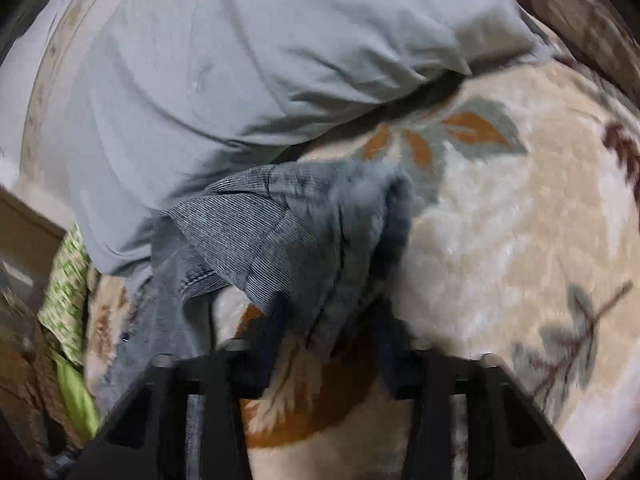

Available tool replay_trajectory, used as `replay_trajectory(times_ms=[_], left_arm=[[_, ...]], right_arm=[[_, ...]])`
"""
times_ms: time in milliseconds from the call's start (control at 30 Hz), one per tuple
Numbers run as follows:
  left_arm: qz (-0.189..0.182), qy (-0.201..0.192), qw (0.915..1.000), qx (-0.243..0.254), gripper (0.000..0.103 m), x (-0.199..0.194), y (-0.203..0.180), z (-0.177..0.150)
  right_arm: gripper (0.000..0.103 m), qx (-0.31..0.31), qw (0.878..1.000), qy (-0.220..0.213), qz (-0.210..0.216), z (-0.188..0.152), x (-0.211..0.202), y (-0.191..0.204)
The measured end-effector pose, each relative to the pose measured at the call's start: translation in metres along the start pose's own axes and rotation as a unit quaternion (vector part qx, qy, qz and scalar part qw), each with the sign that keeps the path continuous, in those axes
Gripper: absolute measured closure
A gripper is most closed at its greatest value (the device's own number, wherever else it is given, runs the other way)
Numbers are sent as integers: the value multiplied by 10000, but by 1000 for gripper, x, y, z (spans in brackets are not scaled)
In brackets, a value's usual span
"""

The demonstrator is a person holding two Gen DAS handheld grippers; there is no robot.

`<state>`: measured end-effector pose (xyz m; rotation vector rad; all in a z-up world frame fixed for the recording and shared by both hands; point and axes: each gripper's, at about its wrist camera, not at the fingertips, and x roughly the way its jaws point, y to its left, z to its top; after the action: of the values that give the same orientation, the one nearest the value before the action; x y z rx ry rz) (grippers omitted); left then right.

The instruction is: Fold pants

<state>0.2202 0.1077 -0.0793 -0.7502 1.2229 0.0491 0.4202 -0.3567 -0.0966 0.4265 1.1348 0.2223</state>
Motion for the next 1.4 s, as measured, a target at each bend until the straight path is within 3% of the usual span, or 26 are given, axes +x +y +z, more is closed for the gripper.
replay_trajectory(times_ms=[67,133,233,333,400,533,600,667,733,900,1133,1400], left_arm=[[35,3,9998,202,45,-5,-9,-1],[155,-42,9990,415,45,-9,-17,0],[386,-51,9974,602,45,-3,-23,3],[639,134,9968,466,46,22,-17,8],[656,127,9972,349,49,27,-11,12],[410,206,9986,255,49,3,-7,13],[339,-135,9989,291,49,-30,0,16],[244,-428,9987,101,42,-53,10,25],[129,-461,9986,-219,36,-61,22,42],[-12,7,9968,-797,36,-31,35,78],[39,-309,9935,-1095,33,-34,38,107],[-35,226,9911,-1315,29,3,39,125]], right_arm=[[95,-217,9996,-187,-4,10,-15,2],[95,-336,9976,-597,20,25,-48,-3],[95,-356,9942,-919,-431,46,-83,-26],[94,-257,9922,-508,-1112,49,-64,-57],[91,-74,9915,-112,-1298,43,-38,-77],[82,79,9926,-185,-1196,38,-40,-83],[79,85,9949,-315,-956,42,-57,-82],[50,-97,9954,-592,-747,49,-81,-76],[37,-144,9953,-667,-692,55,-90,-75],[37,64,9977,-321,-589,73,-75,-77],[37,-166,9966,-76,-799,100,-36,-55],[37,-600,9931,291,-969,108,2,-35]])
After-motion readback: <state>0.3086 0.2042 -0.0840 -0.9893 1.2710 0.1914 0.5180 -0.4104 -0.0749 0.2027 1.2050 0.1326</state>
